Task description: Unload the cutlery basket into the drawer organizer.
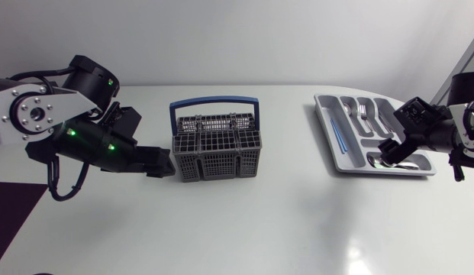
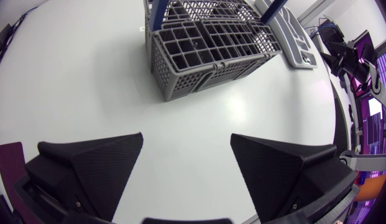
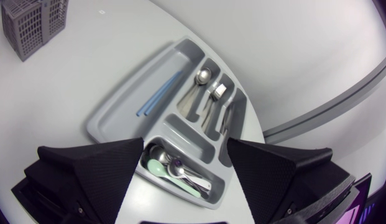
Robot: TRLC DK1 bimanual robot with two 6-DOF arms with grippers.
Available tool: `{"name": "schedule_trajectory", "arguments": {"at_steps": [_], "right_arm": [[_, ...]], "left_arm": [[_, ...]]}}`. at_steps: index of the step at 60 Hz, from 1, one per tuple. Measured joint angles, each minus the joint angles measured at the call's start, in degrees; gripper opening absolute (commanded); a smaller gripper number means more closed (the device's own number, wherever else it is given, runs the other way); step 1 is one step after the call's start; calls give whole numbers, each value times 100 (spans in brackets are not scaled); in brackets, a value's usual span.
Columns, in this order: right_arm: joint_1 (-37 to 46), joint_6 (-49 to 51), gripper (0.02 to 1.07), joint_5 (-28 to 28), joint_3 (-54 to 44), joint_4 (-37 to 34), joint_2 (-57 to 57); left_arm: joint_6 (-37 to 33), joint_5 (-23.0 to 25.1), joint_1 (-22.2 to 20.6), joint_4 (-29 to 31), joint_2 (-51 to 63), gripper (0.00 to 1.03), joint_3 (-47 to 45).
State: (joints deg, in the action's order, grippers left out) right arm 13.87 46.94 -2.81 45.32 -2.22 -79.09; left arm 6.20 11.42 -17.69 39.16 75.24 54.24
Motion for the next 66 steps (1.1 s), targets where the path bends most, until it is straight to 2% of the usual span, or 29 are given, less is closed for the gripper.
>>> {"name": "schedule_trajectory", "arguments": {"at_steps": [8, 23, 36, 40, 47, 59, 66], "right_arm": [[-487, -538, 100, -42, -28, -332, 275], [-1226, -1812, 102, -542, -109, -962, 824], [-1683, -2752, 102, -566, -216, -1003, 1438], [-1696, -2885, 102, -387, -249, -1003, 1589], [-2037, -2944, 102, 752, -514, -813, 1923], [-2315, -2944, 102, 1338, -984, -568, 2787], [-2315, -2942, 102, 1429, -1156, -354, 3362]], "left_arm": [[-74, -4, 50, -7, -13, 99, -57], [-407, -452, 85, -2, -291, 99, -337], [-737, -601, 328, -7, -507, 99, -505], [-839, -667, 369, -9, -592, 99, -577], [-1088, -767, 452, -17, -815, 99, -774], [-1434, -787, 649, -96, -1281, 99, -1043], [-1545, -833, 728, -146, -1574, 99, -1207]]}}
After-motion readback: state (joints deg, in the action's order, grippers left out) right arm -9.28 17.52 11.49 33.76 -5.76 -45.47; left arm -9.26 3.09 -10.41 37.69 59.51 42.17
